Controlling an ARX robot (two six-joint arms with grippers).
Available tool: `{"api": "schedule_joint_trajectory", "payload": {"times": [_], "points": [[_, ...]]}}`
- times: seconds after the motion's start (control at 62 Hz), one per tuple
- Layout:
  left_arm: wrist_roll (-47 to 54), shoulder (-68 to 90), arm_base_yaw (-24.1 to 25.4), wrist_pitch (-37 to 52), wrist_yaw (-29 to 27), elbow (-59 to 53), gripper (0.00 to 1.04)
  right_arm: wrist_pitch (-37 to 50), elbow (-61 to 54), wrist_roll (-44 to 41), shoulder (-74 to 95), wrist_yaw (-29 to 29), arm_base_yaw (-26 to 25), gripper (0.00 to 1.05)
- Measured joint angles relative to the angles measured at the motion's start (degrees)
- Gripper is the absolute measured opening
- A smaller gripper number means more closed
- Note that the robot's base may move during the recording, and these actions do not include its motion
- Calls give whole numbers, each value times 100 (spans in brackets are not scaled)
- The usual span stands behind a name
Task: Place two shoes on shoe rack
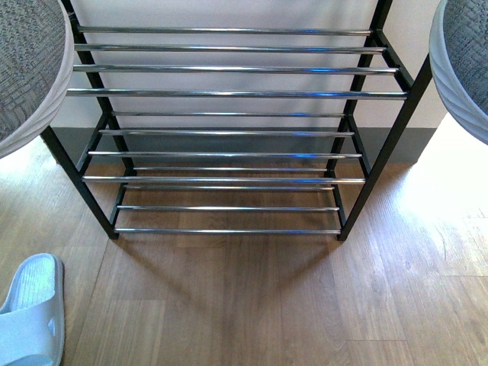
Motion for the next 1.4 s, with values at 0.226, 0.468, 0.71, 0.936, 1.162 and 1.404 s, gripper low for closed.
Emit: {"api": "schedule_joint_trajectory", "payload": {"times": [0.226, 0.468, 0.71, 0.936, 1.162, 1.404], "points": [[7, 0, 0, 0, 7, -4, 2, 0, -17, -2, 0, 13, 0, 1], [4, 0, 0, 0, -2, -4, 2, 0, -17, -2, 0, 4, 0, 1], [9, 0, 0, 0, 0, -4, 2, 0, -17, 0, 0, 2, 0, 1], [9, -2, 0, 0, -11, -4, 2, 0, -17, 0, -2, 0, 0, 1], [7, -2, 0, 0, -13, -4, 2, 0, -17, -2, -2, -4, 0, 1], [7, -2, 0, 0, -7, -4, 2, 2227, -498, -579, 107, 293, 190, 1]]}}
